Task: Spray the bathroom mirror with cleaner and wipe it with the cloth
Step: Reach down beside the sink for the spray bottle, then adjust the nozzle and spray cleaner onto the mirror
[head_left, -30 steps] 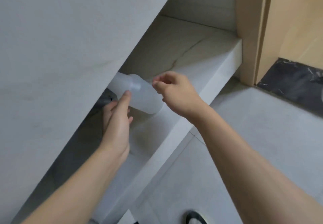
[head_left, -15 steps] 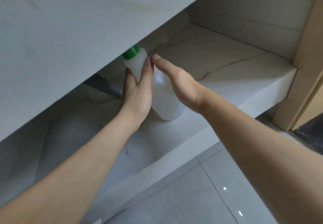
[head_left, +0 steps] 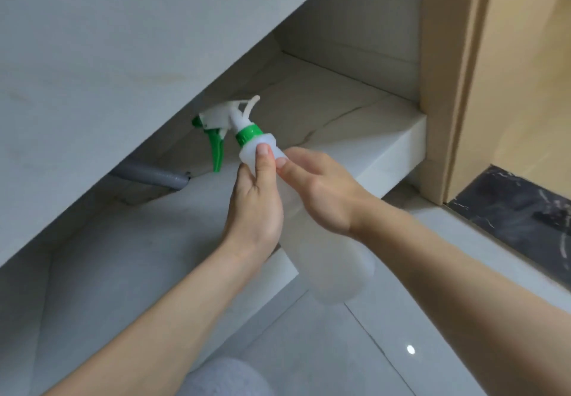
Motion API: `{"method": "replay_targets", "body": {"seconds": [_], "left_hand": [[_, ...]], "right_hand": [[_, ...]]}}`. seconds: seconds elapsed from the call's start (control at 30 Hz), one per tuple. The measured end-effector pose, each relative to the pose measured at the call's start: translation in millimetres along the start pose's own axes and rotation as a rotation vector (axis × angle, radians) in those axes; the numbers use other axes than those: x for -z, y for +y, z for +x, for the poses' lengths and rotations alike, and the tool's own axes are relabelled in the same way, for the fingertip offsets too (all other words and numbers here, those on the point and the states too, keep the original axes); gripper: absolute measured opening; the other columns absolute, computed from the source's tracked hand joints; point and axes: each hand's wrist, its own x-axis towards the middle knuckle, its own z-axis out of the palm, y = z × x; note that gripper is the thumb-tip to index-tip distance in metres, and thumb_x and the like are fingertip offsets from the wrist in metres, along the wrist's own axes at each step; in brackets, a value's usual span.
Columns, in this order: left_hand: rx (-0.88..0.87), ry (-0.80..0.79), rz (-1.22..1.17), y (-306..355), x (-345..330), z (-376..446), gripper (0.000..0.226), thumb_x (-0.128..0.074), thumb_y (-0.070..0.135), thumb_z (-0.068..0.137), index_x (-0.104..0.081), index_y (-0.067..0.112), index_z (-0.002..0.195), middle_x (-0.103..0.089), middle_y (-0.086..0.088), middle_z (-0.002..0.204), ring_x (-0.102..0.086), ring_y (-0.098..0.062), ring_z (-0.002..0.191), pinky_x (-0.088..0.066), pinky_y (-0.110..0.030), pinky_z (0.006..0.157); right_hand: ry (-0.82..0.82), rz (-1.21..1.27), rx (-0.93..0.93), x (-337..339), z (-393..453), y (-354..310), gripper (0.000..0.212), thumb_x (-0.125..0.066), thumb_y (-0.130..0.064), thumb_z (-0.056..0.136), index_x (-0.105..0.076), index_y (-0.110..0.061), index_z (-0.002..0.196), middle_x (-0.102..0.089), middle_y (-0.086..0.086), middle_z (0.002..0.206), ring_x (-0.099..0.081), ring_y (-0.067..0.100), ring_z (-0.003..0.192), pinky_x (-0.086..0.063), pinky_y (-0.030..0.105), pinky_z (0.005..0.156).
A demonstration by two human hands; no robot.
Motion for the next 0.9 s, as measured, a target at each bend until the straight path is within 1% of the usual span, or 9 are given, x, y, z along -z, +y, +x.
{"method": "replay_targets", "body": {"seconds": [0.17,0.23,0.33,0.4,0.53,0.67,0.73,0.8,0.9], "left_hand": [[0.093,-0.192,0.051,10,-27,-34,0.045,-0.029,0.064,0.095,-0.053,0.032,0.116,-0.06,0.005,0.131,-0.055,-0.01,0.117,-0.038,-0.028,0.096],[0.109,-0.293,0.039,23,-40,-51,0.053,-0.028,0.058,0.098,-0.056,0.021,0.124,-0.061,0.002,0.131,-0.056,-0.013,0.122,-0.039,-0.028,0.098],[0.131,-0.443,0.014,56,-53,-80,0.054,-0.027,0.051,0.101,-0.049,0.019,0.138,-0.057,0.002,0.138,-0.053,-0.007,0.125,-0.039,-0.024,0.105],[0.141,-0.539,-0.057,91,-50,-101,0.046,-0.026,0.044,0.103,-0.049,0.023,0.138,-0.059,0.006,0.133,-0.056,0.006,0.114,-0.041,-0.011,0.094],[0.146,-0.713,-0.257,185,-20,-134,0.038,-0.027,0.034,0.106,-0.052,0.025,0.134,-0.064,0.007,0.126,-0.06,0.0,0.116,-0.047,-0.02,0.099],[0.068,-0.783,-0.381,298,39,-144,0.034,-0.03,0.028,0.106,-0.056,0.024,0.128,-0.066,0.01,0.123,-0.057,0.004,0.119,-0.043,-0.013,0.097],[0.046,-0.784,-0.428,356,80,-139,0.032,-0.035,0.028,0.105,-0.058,0.025,0.127,-0.068,0.009,0.122,-0.059,0.003,0.119,-0.044,-0.015,0.097],[0.004,-0.792,-0.452,412,125,-129,0.035,-0.039,0.032,0.103,-0.06,0.024,0.13,-0.069,0.005,0.124,-0.061,-0.006,0.12,-0.048,-0.024,0.101],[-0.043,-0.813,-0.449,487,196,-111,0.034,-0.047,0.038,0.1,-0.068,0.023,0.123,-0.074,-0.001,0.115,-0.069,-0.018,0.11,-0.055,-0.041,0.096]], "right_hand": [[0.192,0.028,-0.126,16,-56,9,0.041,-0.045,-0.043,0.102,-0.046,-0.019,0.068,-0.046,-0.007,0.062,-0.044,0.011,0.062,-0.031,0.029,0.059],[0.317,0.064,-0.156,26,-83,4,0.038,-0.045,-0.047,0.097,-0.053,-0.017,0.074,-0.051,-0.005,0.064,-0.048,0.013,0.065,-0.036,0.033,0.062],[0.427,0.116,-0.249,50,-123,-23,0.043,-0.044,-0.05,0.093,-0.067,-0.014,0.094,-0.07,0.005,0.087,-0.063,0.023,0.086,-0.051,0.045,0.08],[0.471,0.123,-0.287,69,-148,-57,0.041,-0.045,-0.049,0.096,-0.071,-0.018,0.105,-0.074,0.003,0.099,-0.067,0.022,0.098,-0.05,0.052,0.093],[0.54,0.063,-0.331,103,-184,-163,0.03,-0.044,-0.04,0.104,-0.07,-0.031,0.116,-0.075,-0.009,0.111,-0.068,0.012,0.107,-0.05,0.049,0.101],[0.546,0.016,-0.294,119,-185,-296,0.044,-0.047,-0.059,0.095,-0.068,-0.021,0.107,-0.07,0.012,0.102,-0.063,0.036,0.1,-0.048,0.059,0.093],[0.55,0.007,-0.26,122,-175,-363,0.051,-0.051,-0.064,0.091,-0.068,-0.017,0.103,-0.067,0.019,0.098,-0.062,0.039,0.096,-0.049,0.059,0.089],[0.545,0.009,-0.207,125,-163,-432,0.04,-0.055,-0.055,0.093,-0.07,-0.019,0.102,-0.069,0.019,0.095,-0.064,0.039,0.091,-0.053,0.053,0.08],[0.546,0.05,-0.136,122,-142,-531,0.035,-0.06,-0.048,0.094,-0.072,-0.016,0.101,-0.073,0.021,0.09,-0.069,0.044,0.083,-0.056,0.06,0.072]]}}
